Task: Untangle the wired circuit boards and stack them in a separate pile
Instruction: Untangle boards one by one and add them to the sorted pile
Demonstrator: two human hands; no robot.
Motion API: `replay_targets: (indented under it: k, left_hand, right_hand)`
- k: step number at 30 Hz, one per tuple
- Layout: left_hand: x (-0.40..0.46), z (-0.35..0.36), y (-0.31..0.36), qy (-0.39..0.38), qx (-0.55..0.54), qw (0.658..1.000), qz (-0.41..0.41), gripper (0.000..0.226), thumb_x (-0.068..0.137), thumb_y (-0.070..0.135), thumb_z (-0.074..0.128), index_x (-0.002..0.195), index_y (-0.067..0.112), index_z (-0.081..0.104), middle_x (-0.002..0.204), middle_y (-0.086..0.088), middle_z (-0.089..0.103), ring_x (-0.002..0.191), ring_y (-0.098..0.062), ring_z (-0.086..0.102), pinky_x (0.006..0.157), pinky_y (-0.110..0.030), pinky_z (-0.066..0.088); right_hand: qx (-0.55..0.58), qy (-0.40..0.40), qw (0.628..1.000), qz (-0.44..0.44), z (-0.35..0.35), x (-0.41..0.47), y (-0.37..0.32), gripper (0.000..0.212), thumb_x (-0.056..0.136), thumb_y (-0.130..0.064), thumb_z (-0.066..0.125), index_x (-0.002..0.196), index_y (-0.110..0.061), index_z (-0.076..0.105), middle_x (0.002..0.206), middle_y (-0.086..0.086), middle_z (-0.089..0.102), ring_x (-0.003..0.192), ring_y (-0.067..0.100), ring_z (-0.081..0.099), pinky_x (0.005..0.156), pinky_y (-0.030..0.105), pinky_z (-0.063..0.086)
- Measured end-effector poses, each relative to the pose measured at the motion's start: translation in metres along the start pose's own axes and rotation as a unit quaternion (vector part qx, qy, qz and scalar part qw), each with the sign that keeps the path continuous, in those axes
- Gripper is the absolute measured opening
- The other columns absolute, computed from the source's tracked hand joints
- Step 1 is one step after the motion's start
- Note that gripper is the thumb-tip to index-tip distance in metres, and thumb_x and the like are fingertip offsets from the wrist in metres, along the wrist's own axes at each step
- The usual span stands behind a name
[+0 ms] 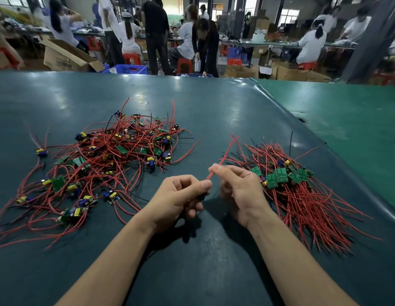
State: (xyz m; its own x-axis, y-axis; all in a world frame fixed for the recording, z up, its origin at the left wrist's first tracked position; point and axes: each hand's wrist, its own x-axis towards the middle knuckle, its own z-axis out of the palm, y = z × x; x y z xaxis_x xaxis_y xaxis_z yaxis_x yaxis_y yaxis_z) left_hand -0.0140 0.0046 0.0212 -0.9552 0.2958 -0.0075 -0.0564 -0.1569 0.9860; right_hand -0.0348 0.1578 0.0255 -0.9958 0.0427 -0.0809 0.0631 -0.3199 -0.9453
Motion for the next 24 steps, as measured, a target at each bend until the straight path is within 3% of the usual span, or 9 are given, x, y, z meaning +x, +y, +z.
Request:
replay_targets:
  k: [4, 9, 13, 16, 20, 24]
  left_hand:
    - [-0.003, -0.003, 0.001, -0.055, 0.014, 0.998, -0.010, 0.026, 0.076, 0.022, 0.080, 0.069, 0.009, 0.060, 0.055, 0.002, 0.055, 0.042, -0.008, 0.053, 0.034, -0.015, 0.035]
    - [-0.005, -0.003, 0.004, -0.083, 0.000, 0.996, -0.024, 0.022, 0.078, 0.018, 0.067, 0.071, 0.004, 0.052, 0.050, -0.002, 0.053, 0.037, -0.008, 0.050, 0.032, -0.015, 0.033]
    - [-0.005, -0.003, 0.005, -0.094, 0.001, 0.995, -0.032, 0.021, 0.077, 0.019, 0.067, 0.070, 0.004, 0.054, 0.045, -0.004, 0.051, 0.034, -0.009, 0.047, 0.032, -0.015, 0.034]
    - [-0.005, -0.003, 0.004, -0.102, -0.005, 0.994, -0.032, 0.025, 0.077, 0.019, 0.070, 0.073, 0.001, 0.053, 0.045, -0.004, 0.051, 0.033, -0.008, 0.048, 0.032, -0.015, 0.035]
    - [-0.006, -0.005, 0.005, -0.113, -0.006, 0.993, -0.033, 0.028, 0.067, 0.030, 0.077, 0.067, 0.008, 0.060, 0.045, -0.006, 0.051, 0.034, -0.010, 0.048, 0.033, -0.016, 0.036]
    - [-0.006, -0.005, 0.004, -0.112, -0.021, 0.993, -0.018, 0.023, 0.070, 0.036, 0.073, 0.068, 0.013, 0.070, 0.046, -0.005, 0.053, 0.034, -0.008, 0.046, 0.034, -0.015, 0.034]
  right_hand:
    - [0.084, 0.097, 0.990, -0.058, -0.004, 0.010, -0.003, 0.015, 0.084, -0.002, 0.070, 0.070, -0.002, 0.065, 0.038, -0.004, 0.030, 0.032, 0.007, 0.021, 0.036, 0.013, 0.019]
    - [0.091, 0.138, 0.980, -0.112, -0.004, 0.012, -0.003, 0.020, 0.085, -0.002, 0.071, 0.066, -0.007, 0.066, 0.039, -0.006, 0.035, 0.033, 0.007, 0.024, 0.037, 0.014, 0.021]
    - [0.131, 0.129, 0.977, -0.110, -0.009, 0.014, -0.006, 0.031, 0.092, -0.004, 0.063, 0.061, -0.008, 0.060, 0.043, -0.004, 0.043, 0.032, 0.005, 0.027, 0.034, 0.014, 0.020]
    - [0.194, 0.097, 0.974, -0.064, -0.010, 0.015, -0.008, 0.033, 0.097, -0.007, 0.053, 0.065, -0.006, 0.054, 0.044, -0.006, 0.037, 0.032, 0.003, 0.029, 0.030, 0.014, 0.021]
    - [0.183, 0.079, 0.977, -0.071, -0.010, 0.013, -0.008, 0.028, 0.098, -0.011, 0.054, 0.072, -0.004, 0.062, 0.050, -0.005, 0.043, 0.034, 0.003, 0.032, 0.030, 0.014, 0.022]
    - [0.183, 0.110, 0.973, -0.087, -0.012, 0.013, -0.010, 0.025, 0.100, -0.013, 0.051, 0.078, -0.007, 0.060, 0.053, -0.004, 0.047, 0.034, 0.005, 0.033, 0.033, 0.013, 0.023]
